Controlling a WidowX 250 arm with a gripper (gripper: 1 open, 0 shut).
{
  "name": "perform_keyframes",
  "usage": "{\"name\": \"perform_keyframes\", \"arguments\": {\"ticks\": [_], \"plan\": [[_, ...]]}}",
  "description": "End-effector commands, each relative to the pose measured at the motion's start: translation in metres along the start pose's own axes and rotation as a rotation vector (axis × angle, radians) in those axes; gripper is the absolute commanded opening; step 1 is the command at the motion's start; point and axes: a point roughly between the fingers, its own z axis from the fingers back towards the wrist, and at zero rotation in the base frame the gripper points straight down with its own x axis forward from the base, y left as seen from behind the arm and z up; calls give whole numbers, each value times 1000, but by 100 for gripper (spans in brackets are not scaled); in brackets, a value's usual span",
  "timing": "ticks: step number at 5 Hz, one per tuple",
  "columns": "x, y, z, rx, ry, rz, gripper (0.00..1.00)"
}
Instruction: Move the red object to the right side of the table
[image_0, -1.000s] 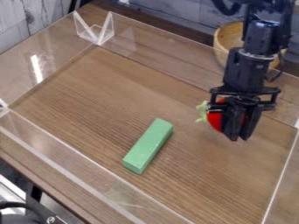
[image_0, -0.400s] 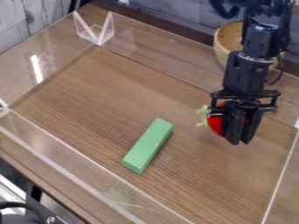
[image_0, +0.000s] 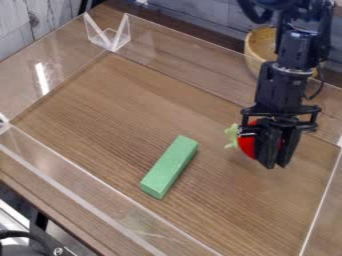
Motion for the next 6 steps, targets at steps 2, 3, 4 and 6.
{"name": "perform_keyframes", "arguments": {"ticks": [2,3,4,6], "plan": [[-3,-3,8,-38,3,2,0],[-4,-3,6,-36,12,7,0],[-5,-2,6,-32,21,11,0],[-8,0,6,-24,39,21,0]]}}
